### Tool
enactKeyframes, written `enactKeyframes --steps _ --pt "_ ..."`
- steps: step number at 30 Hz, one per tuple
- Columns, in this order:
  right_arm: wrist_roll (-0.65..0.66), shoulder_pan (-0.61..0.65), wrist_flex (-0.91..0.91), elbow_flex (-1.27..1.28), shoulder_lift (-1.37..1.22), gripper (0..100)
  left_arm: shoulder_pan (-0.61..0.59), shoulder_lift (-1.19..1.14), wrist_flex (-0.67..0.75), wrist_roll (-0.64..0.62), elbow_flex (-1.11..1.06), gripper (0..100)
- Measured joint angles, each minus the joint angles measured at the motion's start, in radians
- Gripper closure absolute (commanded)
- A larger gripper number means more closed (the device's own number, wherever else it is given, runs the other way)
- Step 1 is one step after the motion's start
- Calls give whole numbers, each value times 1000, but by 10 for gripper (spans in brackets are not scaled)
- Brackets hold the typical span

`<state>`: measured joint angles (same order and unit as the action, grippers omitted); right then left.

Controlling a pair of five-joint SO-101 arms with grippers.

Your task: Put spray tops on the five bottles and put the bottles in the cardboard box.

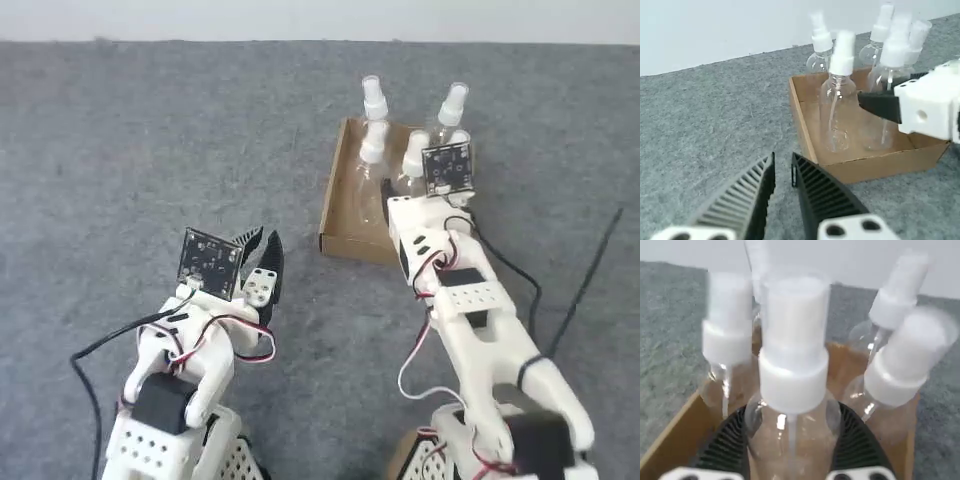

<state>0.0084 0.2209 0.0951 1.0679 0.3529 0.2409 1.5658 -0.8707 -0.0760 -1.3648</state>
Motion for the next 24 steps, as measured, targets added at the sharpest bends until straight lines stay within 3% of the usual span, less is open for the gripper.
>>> enactKeyframes --steps 21,24 --pt "0 2 -6 0 -64 991 0 5 0 0 0 956" --pt "0 2 -9 0 -64 942 0 5 0 0 0 956"
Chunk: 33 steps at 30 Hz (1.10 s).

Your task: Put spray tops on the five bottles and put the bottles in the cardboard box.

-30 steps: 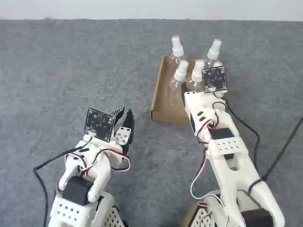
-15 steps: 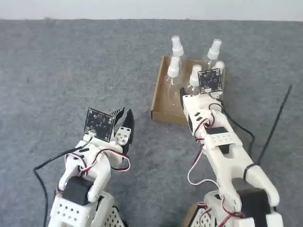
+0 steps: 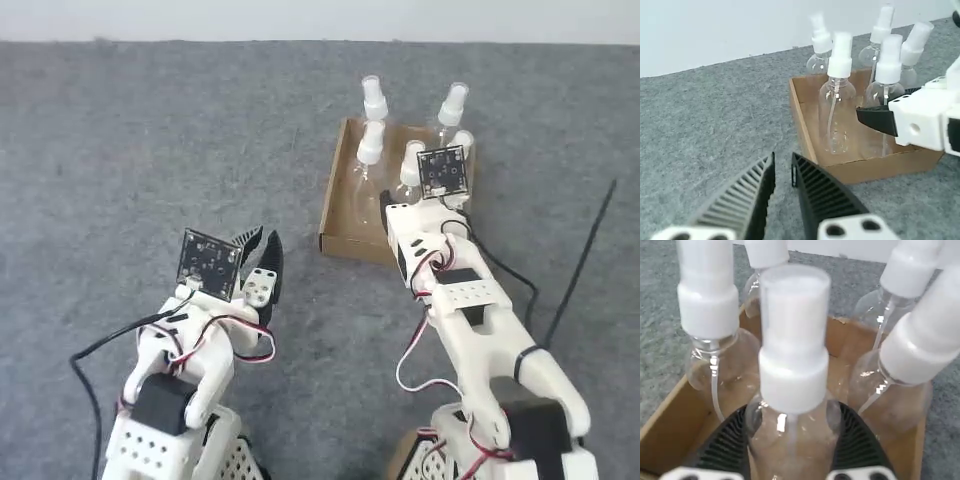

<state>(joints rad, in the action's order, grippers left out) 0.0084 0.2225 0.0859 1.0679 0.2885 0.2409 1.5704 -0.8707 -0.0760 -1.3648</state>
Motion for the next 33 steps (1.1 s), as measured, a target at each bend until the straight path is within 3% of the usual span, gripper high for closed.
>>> enactKeyframes --steps 7,33 --pt "0 0 -3 0 0 812 0 0 0 0 0 956" --pt "0 2 -3 20 0 808 0 0 0 0 0 956"
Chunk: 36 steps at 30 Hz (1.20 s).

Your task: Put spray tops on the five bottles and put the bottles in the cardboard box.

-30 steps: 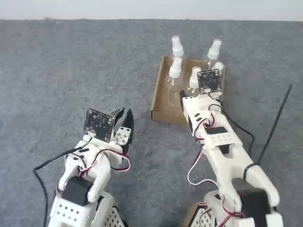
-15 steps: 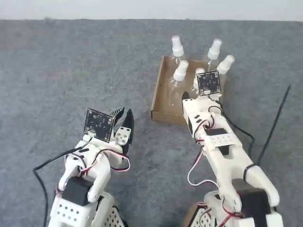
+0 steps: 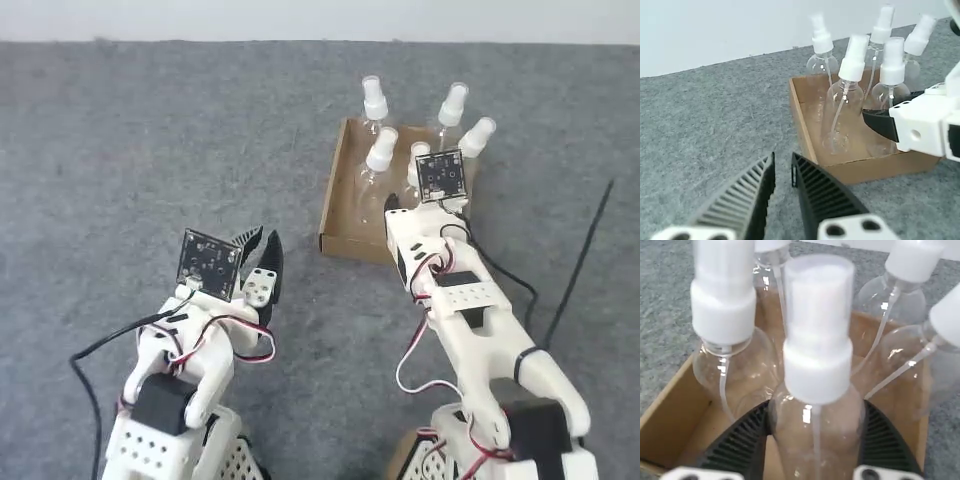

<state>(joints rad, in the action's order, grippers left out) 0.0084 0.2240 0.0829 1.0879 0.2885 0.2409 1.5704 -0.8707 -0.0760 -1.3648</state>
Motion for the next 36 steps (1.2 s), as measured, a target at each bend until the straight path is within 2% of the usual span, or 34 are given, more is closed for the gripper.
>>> enactKeyframes --steps 14,30,36 --pt "0 0 0 0 0 810 0 0 0 0 0 956" --pt "0 6 -81 -3 2 810 0 0 0 0 0 956" --pt "0 5 -83 20 71 809 0 0 0 0 0 956"
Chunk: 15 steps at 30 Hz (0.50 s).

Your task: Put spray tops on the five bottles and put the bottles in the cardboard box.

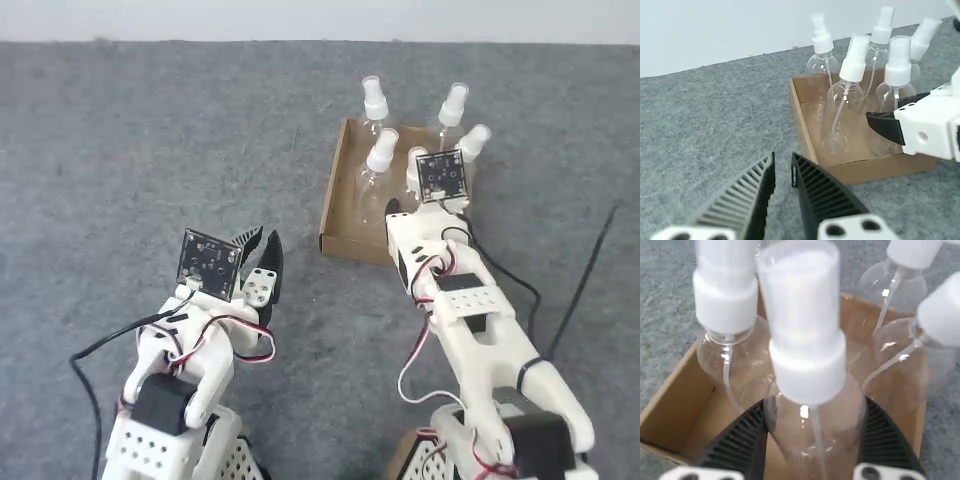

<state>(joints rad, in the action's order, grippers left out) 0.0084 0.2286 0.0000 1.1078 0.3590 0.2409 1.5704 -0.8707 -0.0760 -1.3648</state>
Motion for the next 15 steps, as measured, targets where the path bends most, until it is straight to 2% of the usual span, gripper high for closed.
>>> enactKeyframes --steps 15 --pt "0 2 -2 20 23 806 0 0 0 0 0 956"
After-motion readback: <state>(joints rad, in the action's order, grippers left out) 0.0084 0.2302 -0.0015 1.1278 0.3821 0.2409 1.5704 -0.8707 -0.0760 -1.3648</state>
